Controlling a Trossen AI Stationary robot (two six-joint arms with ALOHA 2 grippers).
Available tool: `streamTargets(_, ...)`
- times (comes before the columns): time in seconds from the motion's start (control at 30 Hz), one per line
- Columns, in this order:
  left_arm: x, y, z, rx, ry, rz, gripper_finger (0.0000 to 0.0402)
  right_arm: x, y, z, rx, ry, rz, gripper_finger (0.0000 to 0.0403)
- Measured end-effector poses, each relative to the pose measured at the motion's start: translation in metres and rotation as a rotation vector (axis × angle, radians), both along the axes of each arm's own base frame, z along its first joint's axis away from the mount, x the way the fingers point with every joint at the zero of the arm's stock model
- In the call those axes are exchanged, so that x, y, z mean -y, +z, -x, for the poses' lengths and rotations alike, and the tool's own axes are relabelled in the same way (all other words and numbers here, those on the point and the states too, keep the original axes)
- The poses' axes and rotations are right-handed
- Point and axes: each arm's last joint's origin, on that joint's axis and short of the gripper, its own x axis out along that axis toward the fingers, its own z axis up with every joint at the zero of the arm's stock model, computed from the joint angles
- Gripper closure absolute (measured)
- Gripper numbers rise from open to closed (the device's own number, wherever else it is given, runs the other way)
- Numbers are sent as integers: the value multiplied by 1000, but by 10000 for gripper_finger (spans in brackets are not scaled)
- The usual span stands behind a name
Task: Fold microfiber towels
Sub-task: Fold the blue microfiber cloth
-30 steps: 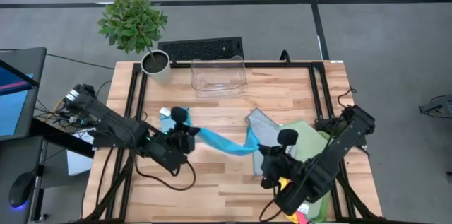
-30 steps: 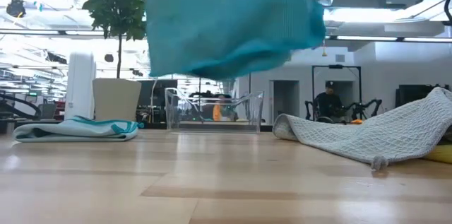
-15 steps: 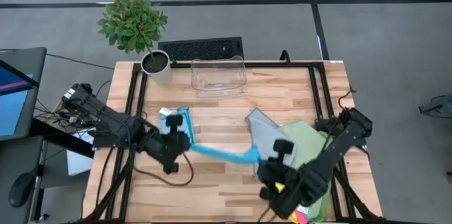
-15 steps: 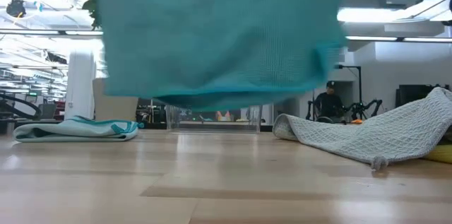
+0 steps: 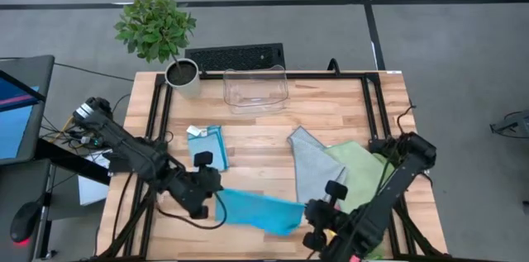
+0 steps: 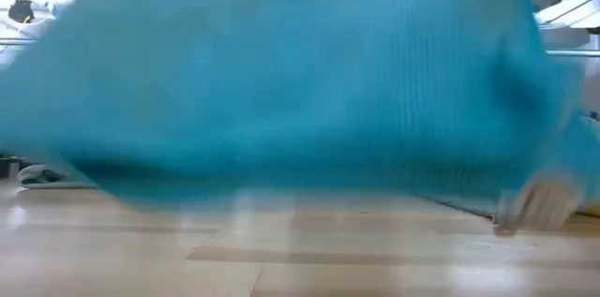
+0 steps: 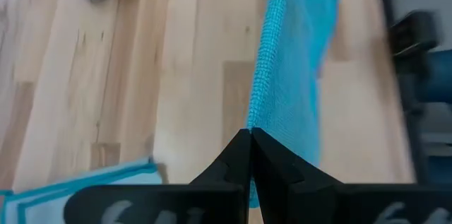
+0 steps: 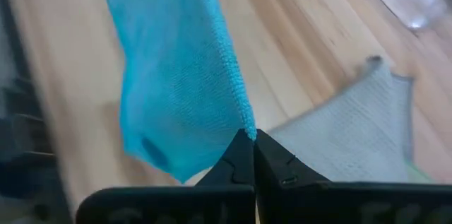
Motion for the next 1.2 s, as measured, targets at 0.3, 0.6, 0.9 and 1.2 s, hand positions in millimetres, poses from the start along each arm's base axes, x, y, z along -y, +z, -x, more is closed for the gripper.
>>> streamTargets(0.3, -55, -67, -18, -96, 60, -70, 401, 56, -53, -24, -211, -91, 127, 393)
streamTargets(0.6, -107, -86, -30, -88, 125, -130, 401, 108, -84, -40, -372, -111, 214, 386)
streamTargets(0.9, -126, -86, -35, -61, 158, -168, 349, 129, -94, -40, -433, -162, 237, 294)
streamTargets(1.2, -126, -80, -33, -35, 144, -103, 229, 113, -81, -32, -318, -107, 237, 207)
